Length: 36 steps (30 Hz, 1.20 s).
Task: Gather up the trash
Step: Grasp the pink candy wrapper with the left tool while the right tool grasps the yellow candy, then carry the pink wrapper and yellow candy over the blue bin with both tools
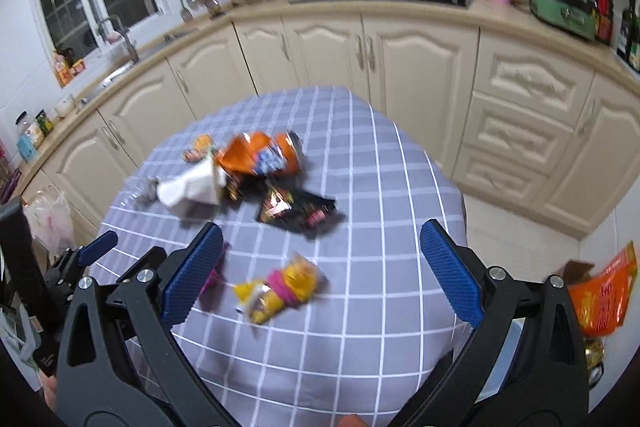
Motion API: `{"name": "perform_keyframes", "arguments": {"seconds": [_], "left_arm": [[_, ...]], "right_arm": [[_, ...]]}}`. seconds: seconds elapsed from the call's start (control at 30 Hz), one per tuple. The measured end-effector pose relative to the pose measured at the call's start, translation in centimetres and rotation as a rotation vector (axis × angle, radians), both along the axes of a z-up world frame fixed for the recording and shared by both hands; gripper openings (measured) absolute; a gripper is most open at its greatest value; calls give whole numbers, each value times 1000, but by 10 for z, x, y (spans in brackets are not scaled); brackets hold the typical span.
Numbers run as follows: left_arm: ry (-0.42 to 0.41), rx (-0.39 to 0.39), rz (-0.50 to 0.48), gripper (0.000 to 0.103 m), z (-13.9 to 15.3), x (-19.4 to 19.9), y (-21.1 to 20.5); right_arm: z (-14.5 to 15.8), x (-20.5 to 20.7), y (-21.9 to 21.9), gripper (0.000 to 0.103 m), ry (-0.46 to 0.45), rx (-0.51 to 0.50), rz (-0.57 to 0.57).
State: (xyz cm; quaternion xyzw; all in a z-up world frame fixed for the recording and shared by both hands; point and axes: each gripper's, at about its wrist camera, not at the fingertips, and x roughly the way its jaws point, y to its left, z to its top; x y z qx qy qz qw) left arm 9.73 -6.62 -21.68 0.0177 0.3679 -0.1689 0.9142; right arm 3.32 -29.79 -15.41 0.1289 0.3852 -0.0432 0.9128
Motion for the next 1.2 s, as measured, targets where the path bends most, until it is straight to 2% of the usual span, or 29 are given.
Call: {"name": "perform_keyframes", "arguments": {"seconds": [0.17,0.2,0.23,0.27,0.3,0.53,0.6,0.67,0.73,0.83,0.87,1.0,1.2], "left_arm": [[65,12,-38,94,-27,17,-16],[77,17,-51,81,-32,20,-19],[104,27,-69,64,-39,24,-24],[130,29,-81,55,-45,27,-26],[156,19,-94,41,-50,29,-27],[149,-15,-88,39,-49,18,-11],[150,-22,-78,39,-47,15,-5],[148,-26,-64,39,-43,12,3],[149,-36,-53,39,-40,10,8],[140,-39,-41,39,-36,6,13],[139,-41,-40,39,-34,5,15],[126,-52,-37,39,-28,1,16],[84,-73,-49,39,-8,-7,11]], "right_arm": [[-23,8,-2,97,57,5,8],[-27,10,0,97,68,7,11],[-33,12,1,97,84,16,19],[-37,14,2,97,95,16,23],[-40,15,4,97,103,14,28],[-67,26,34,96,168,48,126],[-75,30,41,89,184,48,147],[-84,35,46,69,207,44,157],[-88,36,50,62,200,17,163],[-87,35,51,42,190,48,182],[-86,34,50,39,185,47,184],[-80,29,45,37,159,60,188],[-55,17,26,37,86,81,163]]}}
